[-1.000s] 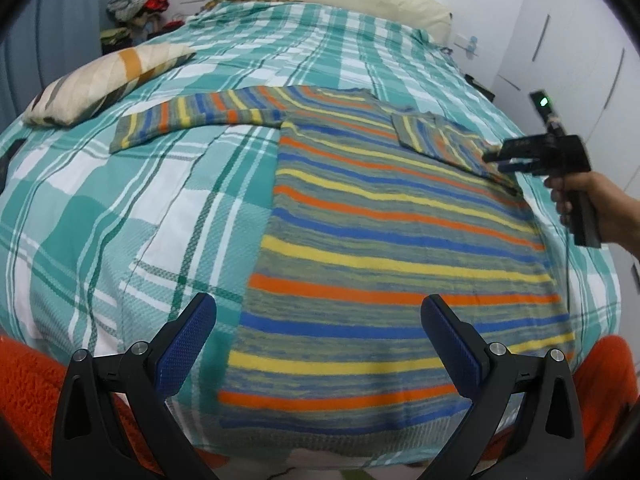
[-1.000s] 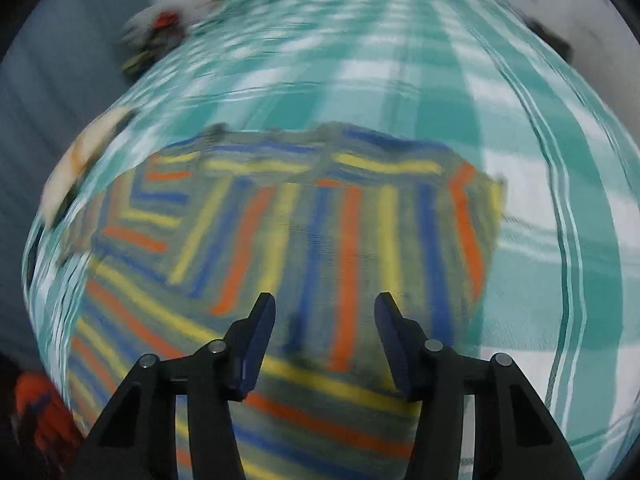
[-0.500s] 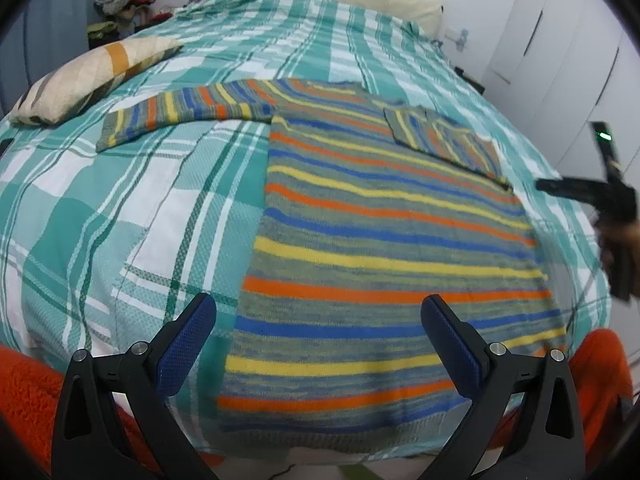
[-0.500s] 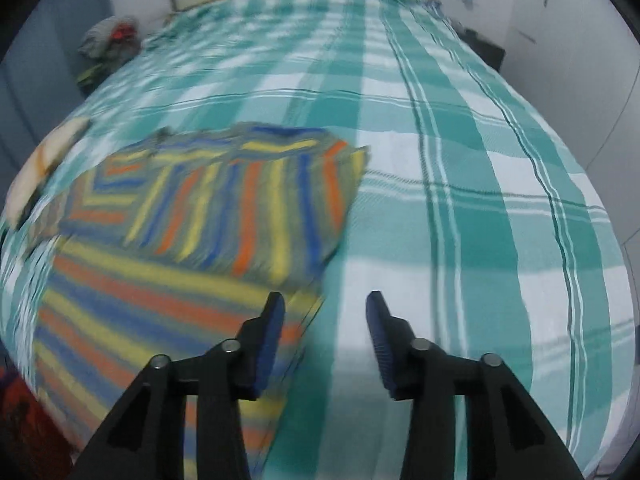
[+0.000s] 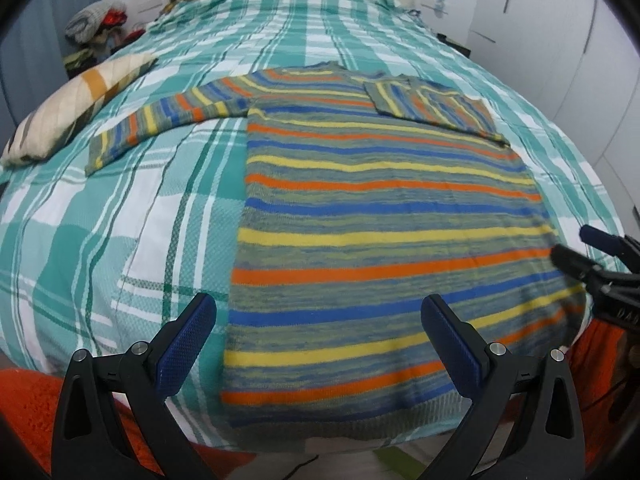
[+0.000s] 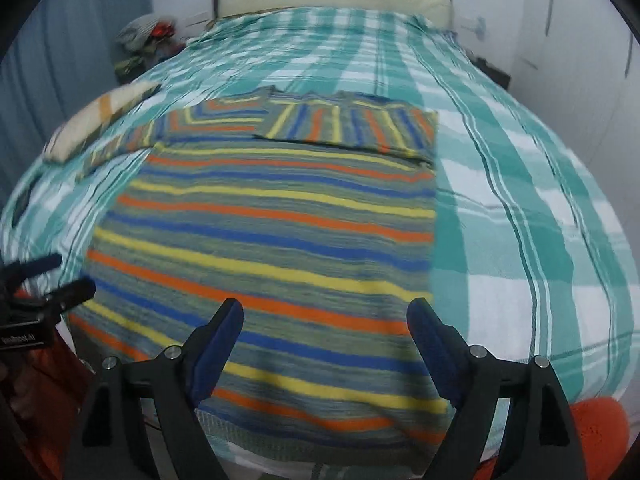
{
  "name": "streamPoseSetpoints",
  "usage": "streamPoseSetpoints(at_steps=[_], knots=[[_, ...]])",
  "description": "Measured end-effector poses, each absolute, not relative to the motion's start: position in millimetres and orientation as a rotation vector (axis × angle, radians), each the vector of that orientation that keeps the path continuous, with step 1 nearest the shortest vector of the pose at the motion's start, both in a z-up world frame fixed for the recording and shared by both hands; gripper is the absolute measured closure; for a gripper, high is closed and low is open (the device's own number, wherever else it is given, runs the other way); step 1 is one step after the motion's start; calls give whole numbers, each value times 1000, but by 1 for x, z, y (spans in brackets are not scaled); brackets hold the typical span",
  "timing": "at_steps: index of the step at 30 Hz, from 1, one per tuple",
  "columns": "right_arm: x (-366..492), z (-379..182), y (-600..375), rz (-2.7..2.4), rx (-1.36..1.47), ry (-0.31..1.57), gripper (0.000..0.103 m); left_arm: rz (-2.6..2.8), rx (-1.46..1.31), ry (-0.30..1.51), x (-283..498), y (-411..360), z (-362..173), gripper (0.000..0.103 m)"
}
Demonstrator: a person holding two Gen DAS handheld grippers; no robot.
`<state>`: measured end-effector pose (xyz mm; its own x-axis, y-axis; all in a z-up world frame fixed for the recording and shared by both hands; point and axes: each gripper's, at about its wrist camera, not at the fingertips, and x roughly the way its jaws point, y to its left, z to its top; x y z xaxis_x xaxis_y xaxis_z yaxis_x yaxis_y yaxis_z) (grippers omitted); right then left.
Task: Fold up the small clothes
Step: 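Release the folded sleeve and lift the right gripper away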
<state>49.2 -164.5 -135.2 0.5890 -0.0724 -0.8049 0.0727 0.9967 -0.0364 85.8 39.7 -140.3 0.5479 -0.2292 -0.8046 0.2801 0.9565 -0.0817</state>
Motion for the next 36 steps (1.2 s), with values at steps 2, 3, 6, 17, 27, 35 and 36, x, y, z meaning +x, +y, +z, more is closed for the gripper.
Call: streamPoseSetpoints(at_steps=[2,3,6,17,27,35,36], knots=[[50,-137,-155,-72,-9,941,19,-301,68,930,84,40,-137,1],[50,-138,-150,-67,-16,943,19,-300,72,921,83,40,-136,1],[50,-139,-137,-68,-62,940,19,-301,64,907,83,43,-132,1],[59,-138,-115,-104,-117,955,15,-335,-33,922,91,58,-126,1],[65,-142,-86,-57,-183,956,15,-327,-25,898,91,58,-122,1],[68,-145,-88,-93,-178,974,15,-350,-20,892,90,58,-119,1],[68,-146,-87,-93,-180,975,15,-352,-27,891,90,59,-119,1]])
